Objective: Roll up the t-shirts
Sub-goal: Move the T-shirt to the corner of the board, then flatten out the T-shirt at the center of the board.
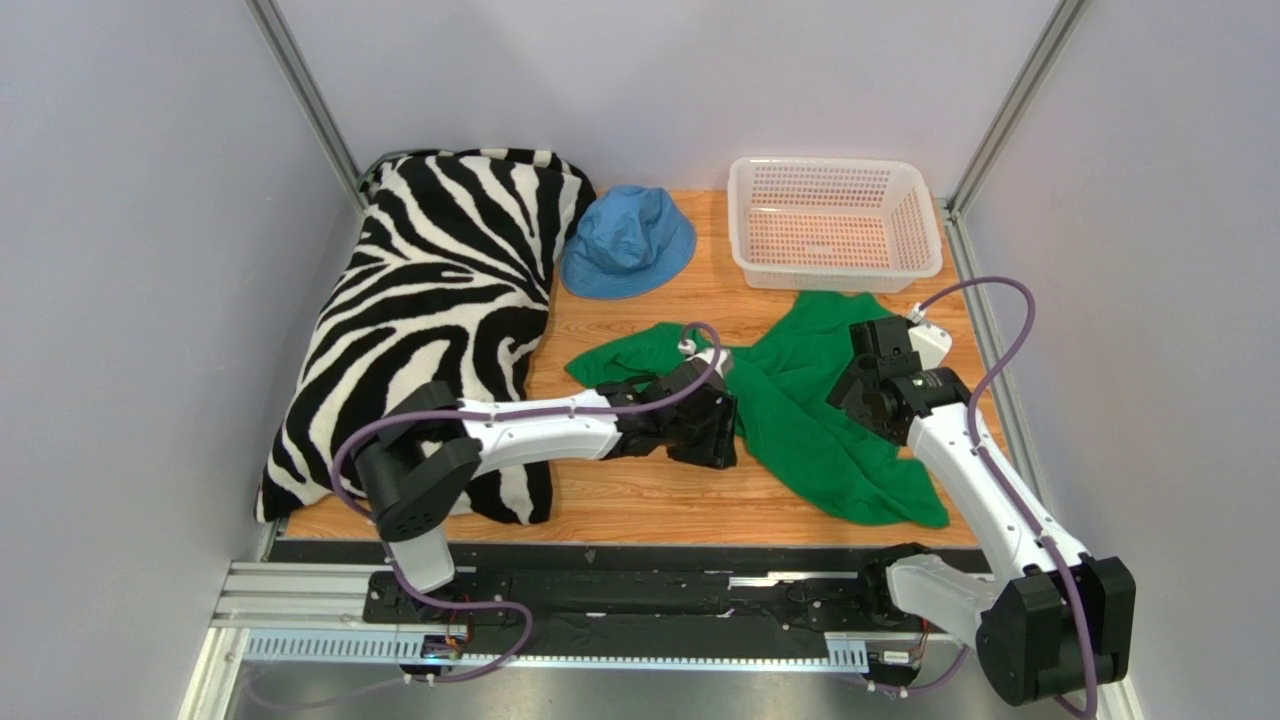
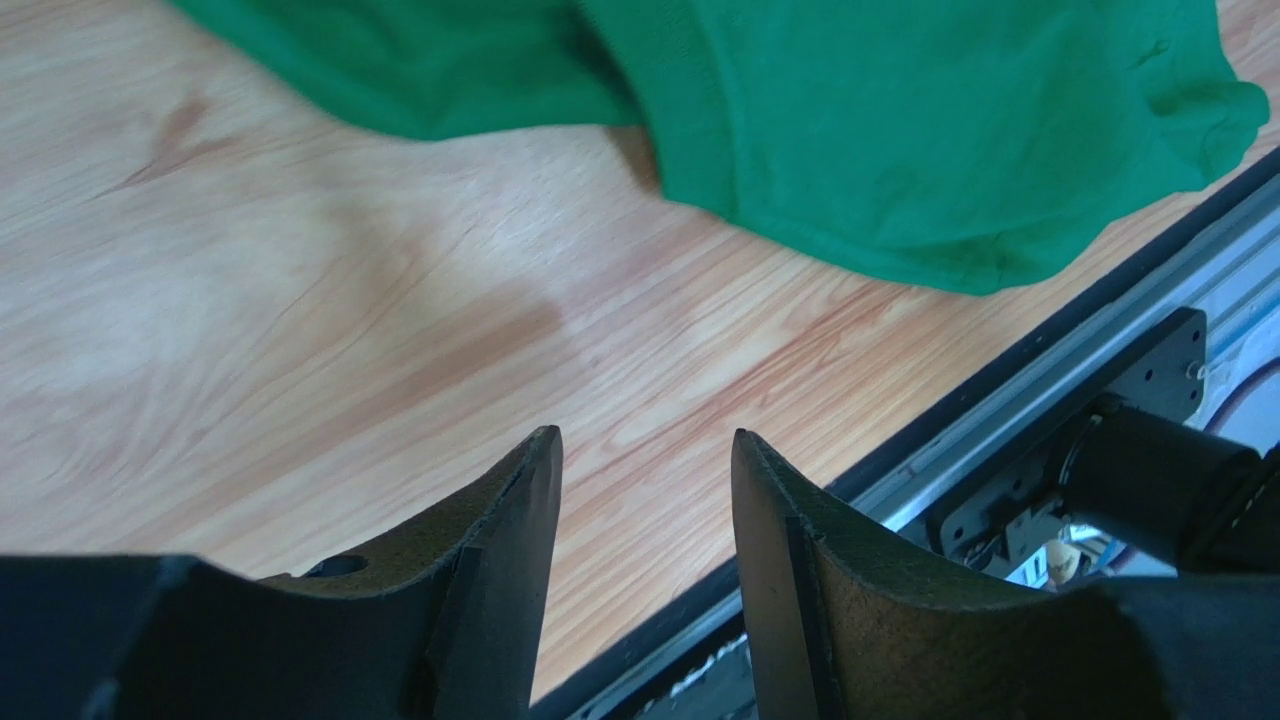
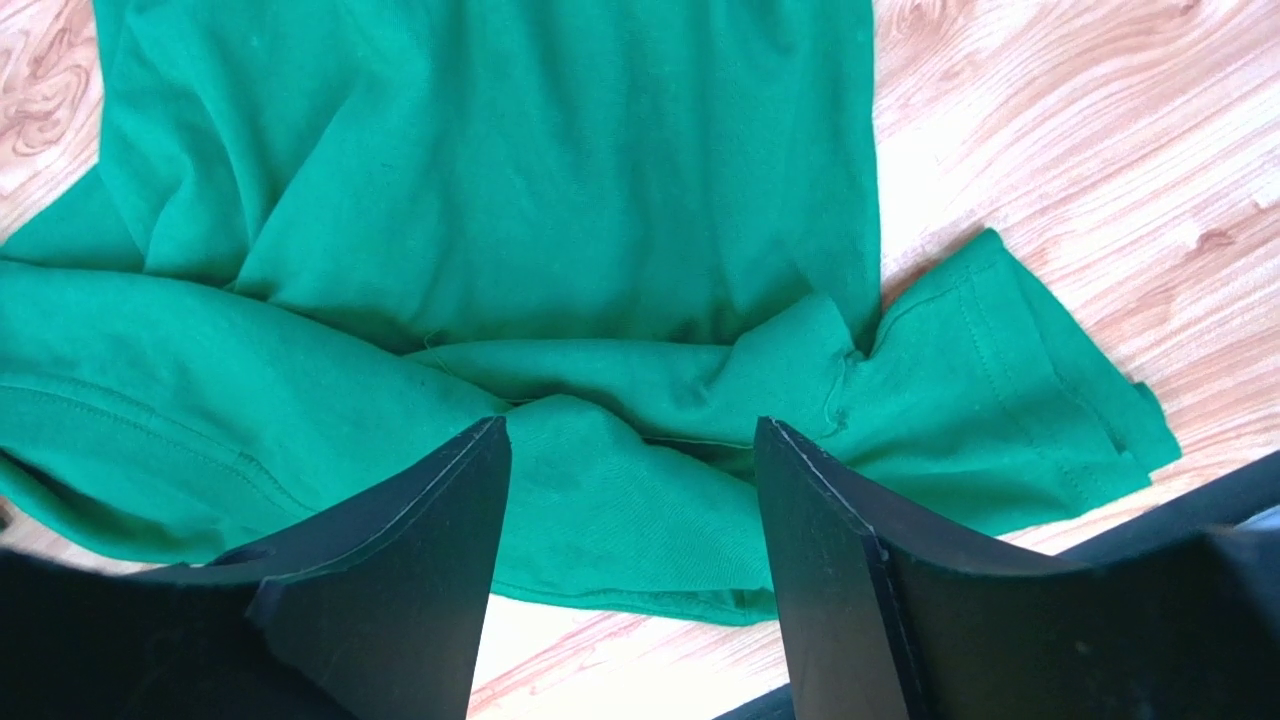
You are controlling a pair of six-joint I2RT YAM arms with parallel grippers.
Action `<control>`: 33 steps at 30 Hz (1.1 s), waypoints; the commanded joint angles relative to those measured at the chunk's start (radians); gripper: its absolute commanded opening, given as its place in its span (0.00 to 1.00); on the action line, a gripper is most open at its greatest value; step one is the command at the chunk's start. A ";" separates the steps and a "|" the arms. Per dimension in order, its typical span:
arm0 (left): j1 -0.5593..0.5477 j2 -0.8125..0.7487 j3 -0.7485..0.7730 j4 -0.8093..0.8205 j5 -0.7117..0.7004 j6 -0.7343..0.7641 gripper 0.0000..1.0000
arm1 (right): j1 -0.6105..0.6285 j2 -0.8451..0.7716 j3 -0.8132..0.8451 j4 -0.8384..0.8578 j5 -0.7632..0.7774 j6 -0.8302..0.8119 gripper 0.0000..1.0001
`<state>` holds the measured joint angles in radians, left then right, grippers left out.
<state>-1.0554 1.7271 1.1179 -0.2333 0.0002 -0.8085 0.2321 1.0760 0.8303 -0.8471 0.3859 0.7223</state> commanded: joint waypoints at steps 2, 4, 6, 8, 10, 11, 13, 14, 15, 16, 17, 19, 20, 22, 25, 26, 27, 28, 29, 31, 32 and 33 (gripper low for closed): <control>-0.017 0.100 0.085 0.112 0.001 -0.031 0.54 | -0.023 -0.010 0.006 0.051 -0.067 -0.070 0.64; -0.018 0.126 0.105 0.124 0.001 -0.027 0.54 | -0.025 -0.007 0.010 0.057 -0.076 -0.078 0.64; -0.018 0.160 0.117 0.141 -0.018 -0.026 0.54 | -0.027 -0.004 0.013 0.063 -0.090 -0.081 0.64; -0.020 0.190 0.126 0.158 -0.034 -0.020 0.54 | -0.028 -0.004 0.018 0.066 -0.099 -0.083 0.64; -0.020 0.221 0.144 0.169 -0.032 -0.014 0.54 | -0.027 -0.002 0.024 0.069 -0.104 -0.086 0.64; -0.021 0.232 0.151 0.178 -0.032 -0.012 0.54 | -0.025 -0.001 0.026 0.069 -0.107 -0.089 0.64; -0.025 0.262 0.174 0.186 -0.031 -0.011 0.54 | -0.027 0.004 0.029 0.071 -0.107 -0.092 0.64; -0.025 0.273 0.180 0.187 -0.031 -0.011 0.54 | -0.027 0.005 0.029 0.071 -0.108 -0.092 0.64; -0.025 0.281 0.192 0.190 -0.029 -0.011 0.54 | -0.027 0.004 0.029 0.072 -0.108 -0.092 0.64; -0.025 0.296 0.197 0.190 -0.028 -0.014 0.54 | -0.027 0.002 0.029 0.072 -0.108 -0.092 0.64; -0.026 0.302 0.203 0.189 -0.028 -0.015 0.54 | -0.027 0.002 0.029 0.072 -0.108 -0.093 0.64; -0.031 0.316 0.209 0.183 -0.032 -0.024 0.54 | -0.027 0.004 0.030 0.075 -0.110 -0.093 0.64; -0.031 0.319 0.212 0.181 -0.034 -0.029 0.50 | -0.027 0.005 0.032 0.075 -0.111 -0.092 0.64; -0.034 0.328 0.211 0.189 -0.034 -0.044 0.44 | -0.027 0.015 0.035 0.082 -0.116 -0.092 0.64; -0.032 0.319 0.198 0.193 -0.046 -0.055 0.20 | -0.027 0.028 0.044 0.086 -0.119 -0.093 0.64; -0.034 0.307 0.192 0.189 -0.058 -0.057 0.06 | -0.027 0.038 0.044 0.085 -0.117 -0.093 0.64; -0.034 0.292 0.172 0.178 -0.075 -0.063 0.00 | -0.027 0.039 0.046 0.085 -0.117 -0.095 0.64; -0.034 0.248 0.160 0.139 -0.113 -0.064 0.00 | -0.027 0.041 0.044 0.085 -0.117 -0.096 0.64; -0.032 0.218 0.145 0.114 -0.138 -0.060 0.00 | -0.027 0.047 0.044 0.086 -0.117 -0.096 0.64; -0.025 0.111 0.077 0.039 -0.210 -0.047 0.00 | -0.025 0.053 0.043 0.091 -0.119 -0.098 0.65; -0.003 0.073 0.012 0.017 -0.226 -0.043 0.00 | -0.027 0.056 0.041 0.098 -0.133 -0.100 0.65; 0.012 -0.011 -0.027 -0.006 -0.255 -0.047 0.00 | -0.024 0.065 0.038 0.105 -0.143 -0.096 0.65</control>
<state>-1.0782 1.9442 1.2106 -0.1104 -0.1158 -0.8612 0.2096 1.1271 0.8379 -0.7910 0.2668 0.6380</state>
